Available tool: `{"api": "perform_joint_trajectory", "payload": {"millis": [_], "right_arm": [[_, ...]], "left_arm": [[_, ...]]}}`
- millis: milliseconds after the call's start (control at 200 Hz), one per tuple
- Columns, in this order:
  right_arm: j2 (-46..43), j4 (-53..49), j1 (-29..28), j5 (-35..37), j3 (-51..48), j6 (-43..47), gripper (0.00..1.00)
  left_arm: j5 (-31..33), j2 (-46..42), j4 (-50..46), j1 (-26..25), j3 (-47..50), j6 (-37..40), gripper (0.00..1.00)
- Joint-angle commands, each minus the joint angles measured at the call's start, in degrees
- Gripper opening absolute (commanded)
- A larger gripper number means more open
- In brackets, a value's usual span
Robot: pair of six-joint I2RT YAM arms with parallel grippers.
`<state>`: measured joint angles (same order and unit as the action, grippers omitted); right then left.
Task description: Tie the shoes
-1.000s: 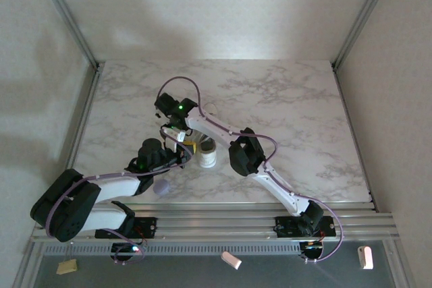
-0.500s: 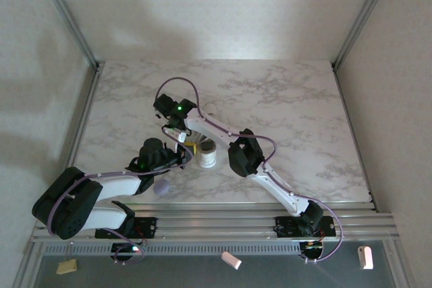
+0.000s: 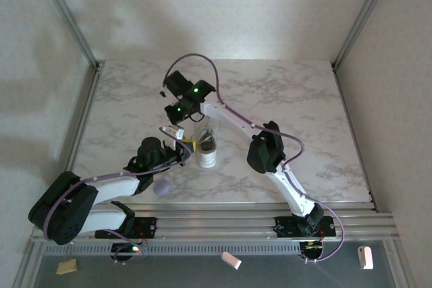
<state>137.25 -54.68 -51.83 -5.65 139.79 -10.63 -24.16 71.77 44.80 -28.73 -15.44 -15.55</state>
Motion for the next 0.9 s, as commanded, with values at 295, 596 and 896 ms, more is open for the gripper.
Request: {"api": "perform_joint_trajectory", "payload": {"millis": [295,596,896], "right_arm": [[-11.3,4.9,0.6,5.5,-11.4,-4.6,0.00],[-23.2,14.7,3.2,7.6,-26.2,-10.9,0.00],[-29.4,17.4,5.6,6.7,-33.0,-13.5,0.00]], "left_arm": [[-0.3,-4.8,1.0,2.5,-3.5,-6.9,0.00],[-1.2,-5.1,-1.9,5.1,-5.6,-6.8,0.00],[-3.3,-3.4,-3.1,5.8,-7.5,-7.3,0.00]]}}
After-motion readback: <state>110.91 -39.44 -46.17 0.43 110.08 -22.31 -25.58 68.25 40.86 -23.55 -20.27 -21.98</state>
